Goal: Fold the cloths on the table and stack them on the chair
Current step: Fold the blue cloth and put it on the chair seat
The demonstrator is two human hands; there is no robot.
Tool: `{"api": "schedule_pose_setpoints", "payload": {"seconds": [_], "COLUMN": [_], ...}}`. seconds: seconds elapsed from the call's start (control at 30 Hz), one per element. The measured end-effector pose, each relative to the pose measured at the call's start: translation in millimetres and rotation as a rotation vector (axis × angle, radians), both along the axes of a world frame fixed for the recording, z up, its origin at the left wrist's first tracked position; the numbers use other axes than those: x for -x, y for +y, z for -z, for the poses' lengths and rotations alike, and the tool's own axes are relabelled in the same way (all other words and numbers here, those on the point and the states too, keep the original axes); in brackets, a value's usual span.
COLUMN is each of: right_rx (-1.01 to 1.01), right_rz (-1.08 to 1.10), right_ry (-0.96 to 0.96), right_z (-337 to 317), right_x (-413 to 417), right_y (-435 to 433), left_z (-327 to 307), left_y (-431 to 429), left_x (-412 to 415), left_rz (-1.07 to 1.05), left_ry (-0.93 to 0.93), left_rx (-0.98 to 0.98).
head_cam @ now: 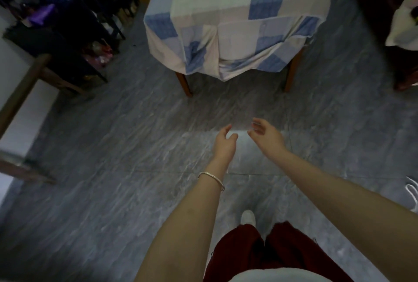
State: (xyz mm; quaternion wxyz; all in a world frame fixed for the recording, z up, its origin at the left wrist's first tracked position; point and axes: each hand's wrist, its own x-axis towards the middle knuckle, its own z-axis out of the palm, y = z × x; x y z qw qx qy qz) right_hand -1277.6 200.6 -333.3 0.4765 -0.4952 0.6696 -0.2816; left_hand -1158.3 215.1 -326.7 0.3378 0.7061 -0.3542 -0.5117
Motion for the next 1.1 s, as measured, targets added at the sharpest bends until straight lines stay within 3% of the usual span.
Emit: {"api": "schedule_pose_setpoints", "payload": {"seconds": [0.43,1.1], "right_rx": [-0.014,-0.029], "right_rz": [0.042,-0.033], "right_ry": [-0.018,-0.028], "right_z": [11,10], "right_x": [39,129], "right_y": [-89,-274], "left_z": [2,7], "left_y": [-96,-270], "left_x": [33,120], "left_rz": [0.080,-0.094], "left_ry": [0.003,0.038], "left_rx": [-0.024,0.009]}}
